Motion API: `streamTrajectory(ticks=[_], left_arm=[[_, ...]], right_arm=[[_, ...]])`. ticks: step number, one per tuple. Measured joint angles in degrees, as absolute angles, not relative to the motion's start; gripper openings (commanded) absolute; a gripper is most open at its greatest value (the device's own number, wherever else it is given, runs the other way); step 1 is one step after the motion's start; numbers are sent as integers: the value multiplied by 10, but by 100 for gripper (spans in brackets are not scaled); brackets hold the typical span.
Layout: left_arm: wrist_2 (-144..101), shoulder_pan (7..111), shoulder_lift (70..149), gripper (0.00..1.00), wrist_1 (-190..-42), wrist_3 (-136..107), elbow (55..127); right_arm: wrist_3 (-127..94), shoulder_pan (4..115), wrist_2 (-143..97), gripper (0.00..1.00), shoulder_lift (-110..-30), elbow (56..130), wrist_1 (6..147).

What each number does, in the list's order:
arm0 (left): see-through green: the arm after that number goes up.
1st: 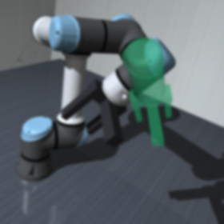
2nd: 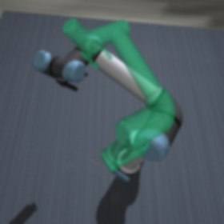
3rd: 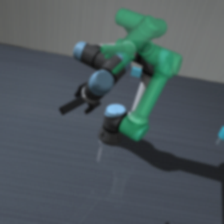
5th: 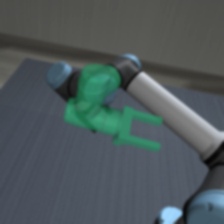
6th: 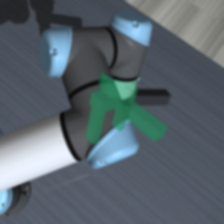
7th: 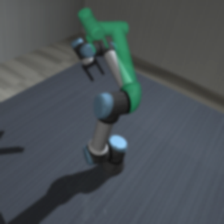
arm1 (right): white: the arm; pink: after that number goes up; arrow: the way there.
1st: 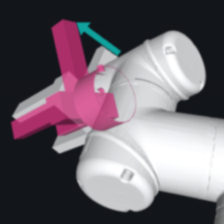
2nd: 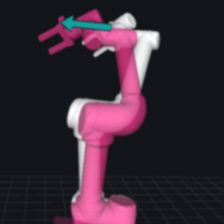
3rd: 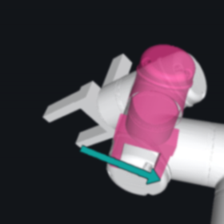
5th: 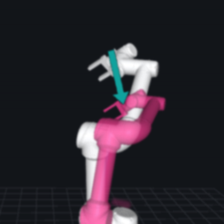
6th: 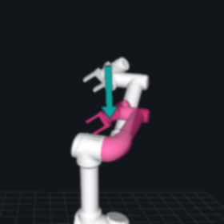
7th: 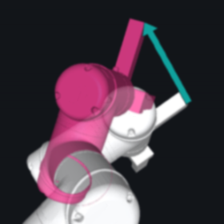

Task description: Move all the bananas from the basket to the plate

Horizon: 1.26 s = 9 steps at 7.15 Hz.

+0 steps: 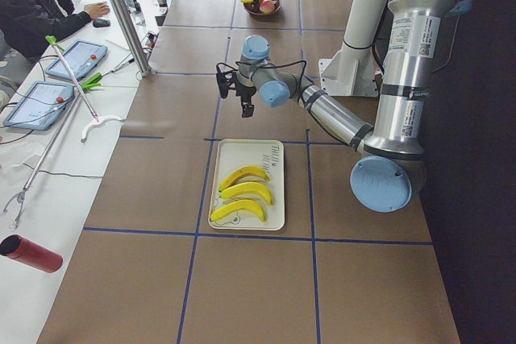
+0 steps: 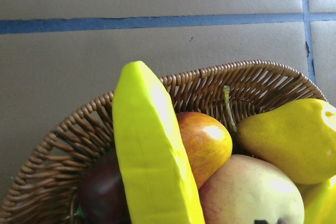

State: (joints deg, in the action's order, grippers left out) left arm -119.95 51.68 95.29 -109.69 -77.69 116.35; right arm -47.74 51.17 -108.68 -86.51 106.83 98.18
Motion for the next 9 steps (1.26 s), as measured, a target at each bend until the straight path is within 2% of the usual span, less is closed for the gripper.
streamTrajectory(ticks=[1,2,3,5,7,9], left_arm=[[-1199,516,953,100,-1097,-777,1163],[-1199,516,954,100,-1096,-777,1163],[-1198,515,955,100,-1096,-778,1163],[-1198,514,959,100,-1095,-779,1163],[-1199,514,960,100,-1094,-780,1164],[-1200,513,961,100,-1093,-780,1163]], right_arm=[[-477,512,-1087,22,-865,1071,982],[-476,513,-1086,9,-865,1074,982],[-475,514,-1085,5,-867,1078,982],[-441,526,-1079,0,-884,1118,986],[-327,580,-1081,0,-920,1188,995],[-227,642,-1128,0,-911,1237,1015]])
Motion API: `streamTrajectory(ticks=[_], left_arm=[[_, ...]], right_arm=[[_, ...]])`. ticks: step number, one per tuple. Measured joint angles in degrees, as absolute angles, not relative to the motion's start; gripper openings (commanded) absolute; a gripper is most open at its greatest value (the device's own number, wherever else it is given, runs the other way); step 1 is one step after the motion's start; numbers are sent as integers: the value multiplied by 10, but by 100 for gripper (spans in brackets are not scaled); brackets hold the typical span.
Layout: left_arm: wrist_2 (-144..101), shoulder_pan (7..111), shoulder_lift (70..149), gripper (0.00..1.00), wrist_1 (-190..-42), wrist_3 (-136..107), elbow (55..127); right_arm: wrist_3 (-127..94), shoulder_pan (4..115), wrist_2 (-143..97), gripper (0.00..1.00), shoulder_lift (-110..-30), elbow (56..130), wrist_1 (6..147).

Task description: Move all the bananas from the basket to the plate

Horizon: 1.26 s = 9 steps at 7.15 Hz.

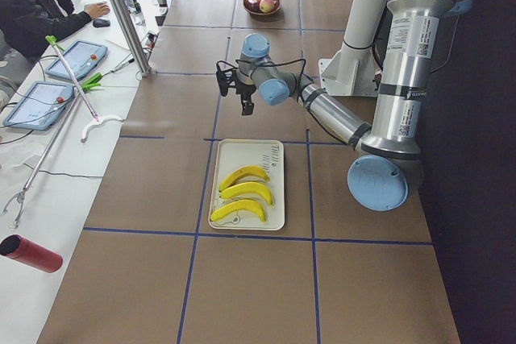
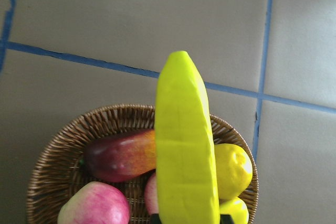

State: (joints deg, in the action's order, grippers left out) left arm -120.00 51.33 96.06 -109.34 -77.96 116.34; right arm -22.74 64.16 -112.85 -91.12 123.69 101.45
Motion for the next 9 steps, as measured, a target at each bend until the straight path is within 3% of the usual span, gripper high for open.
streamTrajectory(ticks=[5,9], left_arm=[[-1217,512,1008,100,-1099,-829,1163],[-1239,484,1109,100,-1158,-1009,1161]], right_arm=[[-335,685,-1437,1,-763,1241,989],[-678,606,-1421,1,-743,1192,632]])
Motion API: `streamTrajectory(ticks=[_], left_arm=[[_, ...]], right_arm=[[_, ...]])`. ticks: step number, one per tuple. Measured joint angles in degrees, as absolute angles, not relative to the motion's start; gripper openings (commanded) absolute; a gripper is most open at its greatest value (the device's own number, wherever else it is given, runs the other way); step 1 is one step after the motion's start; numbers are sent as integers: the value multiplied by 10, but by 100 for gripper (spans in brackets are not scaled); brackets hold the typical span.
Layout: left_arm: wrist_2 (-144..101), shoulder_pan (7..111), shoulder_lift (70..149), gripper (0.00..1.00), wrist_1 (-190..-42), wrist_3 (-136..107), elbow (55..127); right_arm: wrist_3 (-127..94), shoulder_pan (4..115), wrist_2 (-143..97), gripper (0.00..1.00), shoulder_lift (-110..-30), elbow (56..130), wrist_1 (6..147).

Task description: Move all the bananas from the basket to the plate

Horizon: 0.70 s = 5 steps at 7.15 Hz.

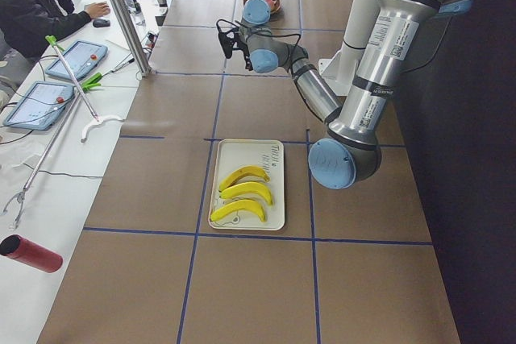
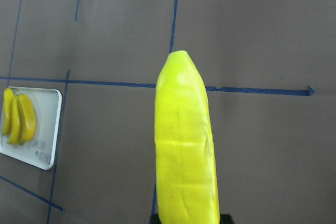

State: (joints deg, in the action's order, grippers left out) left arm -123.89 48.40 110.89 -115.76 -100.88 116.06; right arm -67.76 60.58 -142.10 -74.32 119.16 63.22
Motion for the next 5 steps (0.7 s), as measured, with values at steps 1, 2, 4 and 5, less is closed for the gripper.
streamTrajectory(ticks=[1,2,4,5], left_arm=[[-1239,482,1126,100,-1167,-1033,1160],[-1239,481,1139,99,-1171,-1042,1158],[-1239,476,1156,99,-1200,-1041,1152],[-1240,466,1162,99,-1221,-1038,1148]], right_arm=[[-762,553,-1359,1,-743,1183,543],[-823,490,-1287,1,-743,1179,476],[-875,382,-1179,1,-737,1178,415],[-880,344,-1152,1,-729,1177,407]])
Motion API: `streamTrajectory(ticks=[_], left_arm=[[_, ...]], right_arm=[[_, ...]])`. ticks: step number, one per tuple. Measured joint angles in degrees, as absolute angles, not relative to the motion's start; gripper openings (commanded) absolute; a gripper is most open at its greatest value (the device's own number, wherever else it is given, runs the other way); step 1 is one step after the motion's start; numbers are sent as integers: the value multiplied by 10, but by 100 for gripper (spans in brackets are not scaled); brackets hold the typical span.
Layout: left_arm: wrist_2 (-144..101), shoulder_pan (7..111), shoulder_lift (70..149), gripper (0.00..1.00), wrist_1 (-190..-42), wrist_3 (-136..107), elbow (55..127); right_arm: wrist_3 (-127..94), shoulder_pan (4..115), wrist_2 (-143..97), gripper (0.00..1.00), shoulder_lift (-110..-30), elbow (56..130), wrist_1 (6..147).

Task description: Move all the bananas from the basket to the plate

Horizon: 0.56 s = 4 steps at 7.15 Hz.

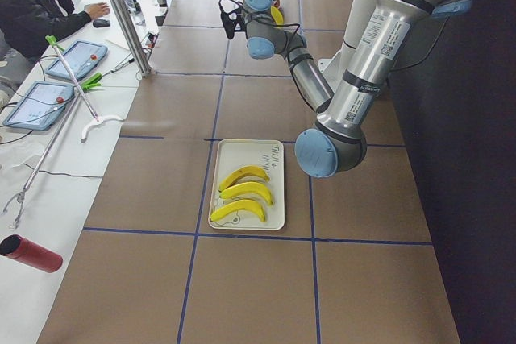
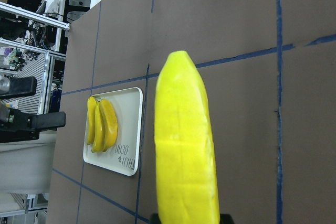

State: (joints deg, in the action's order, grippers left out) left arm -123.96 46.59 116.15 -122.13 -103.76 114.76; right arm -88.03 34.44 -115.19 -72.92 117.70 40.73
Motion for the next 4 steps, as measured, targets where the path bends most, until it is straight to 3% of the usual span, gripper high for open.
streamTrajectory(ticks=[4], left_arm=[[-1235,397,1210,99,-1251,-1004,1120]], right_arm=[[-878,273,-1097,1,-709,1172,407]])
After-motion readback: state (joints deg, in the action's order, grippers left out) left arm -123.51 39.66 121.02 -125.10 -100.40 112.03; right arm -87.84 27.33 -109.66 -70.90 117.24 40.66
